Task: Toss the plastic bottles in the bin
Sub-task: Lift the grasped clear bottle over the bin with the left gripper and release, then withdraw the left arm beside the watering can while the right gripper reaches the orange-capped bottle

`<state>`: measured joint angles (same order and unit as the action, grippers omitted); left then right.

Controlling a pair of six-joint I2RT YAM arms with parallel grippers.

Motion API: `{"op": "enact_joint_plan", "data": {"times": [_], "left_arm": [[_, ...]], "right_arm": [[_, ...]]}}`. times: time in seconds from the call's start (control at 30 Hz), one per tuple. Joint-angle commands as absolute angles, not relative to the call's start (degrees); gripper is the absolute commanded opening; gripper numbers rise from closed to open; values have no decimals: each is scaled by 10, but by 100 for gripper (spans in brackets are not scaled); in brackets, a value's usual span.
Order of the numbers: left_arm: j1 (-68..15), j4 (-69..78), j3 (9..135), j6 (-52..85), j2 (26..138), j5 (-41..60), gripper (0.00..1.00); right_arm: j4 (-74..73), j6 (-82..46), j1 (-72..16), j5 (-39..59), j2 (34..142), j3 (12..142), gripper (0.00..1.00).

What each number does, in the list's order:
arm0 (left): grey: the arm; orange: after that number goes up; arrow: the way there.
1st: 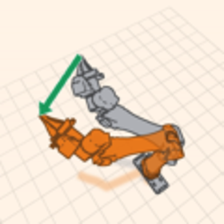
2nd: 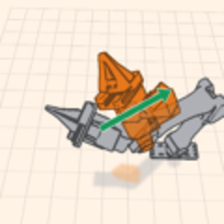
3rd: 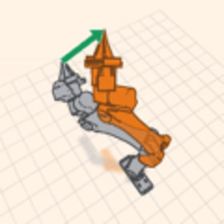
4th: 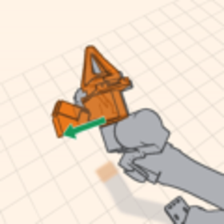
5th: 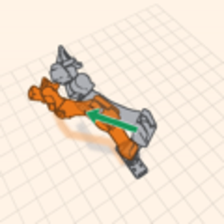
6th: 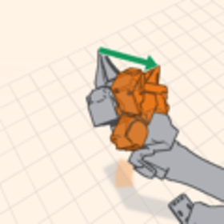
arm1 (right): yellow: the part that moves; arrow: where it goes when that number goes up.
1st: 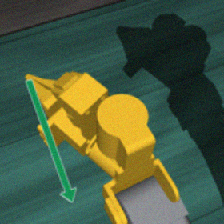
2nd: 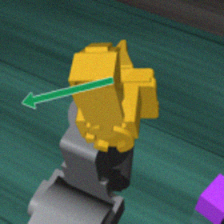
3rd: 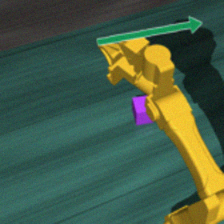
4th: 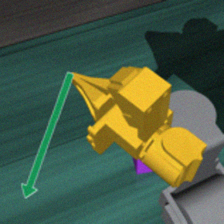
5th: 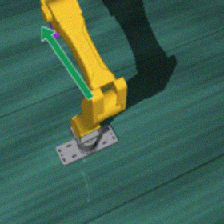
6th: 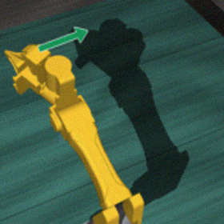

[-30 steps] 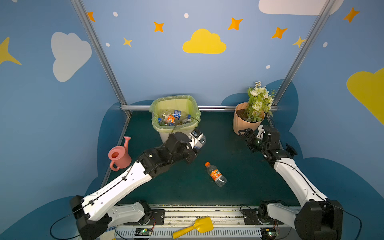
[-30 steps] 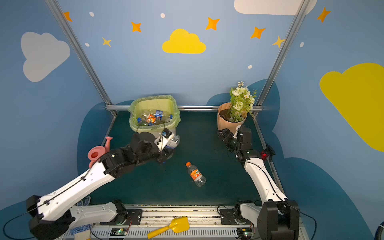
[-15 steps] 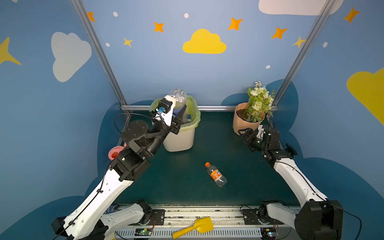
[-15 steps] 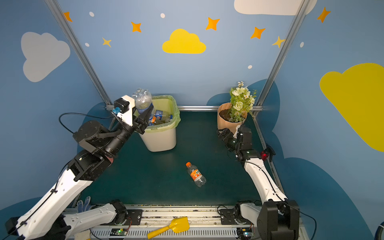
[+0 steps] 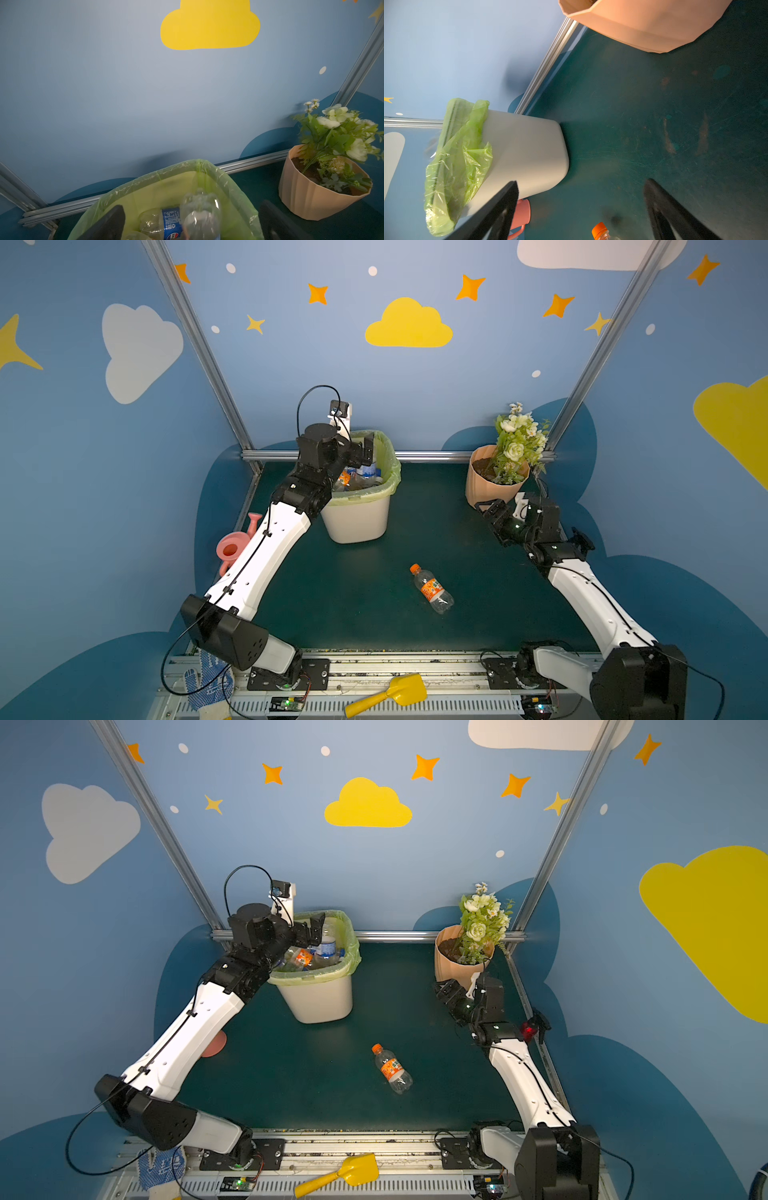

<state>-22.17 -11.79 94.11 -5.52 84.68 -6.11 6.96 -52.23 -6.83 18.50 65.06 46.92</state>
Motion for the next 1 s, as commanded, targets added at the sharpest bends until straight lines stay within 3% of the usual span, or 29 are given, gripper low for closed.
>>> {"op": "enact_joint_plan", "data": {"times": [0.0,0.3,0.6,0.97], "left_arm": [[-223,-113,1007,-49,782,-45,100],[-223,-64,956,-60,718,-57,100],[-222,-80,865,-42,681,-82,100],[-205,-82,661,16,534,-227,100]], "right_arm": [[78,-511,-67,184,630,466,93],[105,-465,-83,195,645,484,93],[208,-340,-164,190,728,553,93],[379,-170,-306,144,832,627,92]]}}
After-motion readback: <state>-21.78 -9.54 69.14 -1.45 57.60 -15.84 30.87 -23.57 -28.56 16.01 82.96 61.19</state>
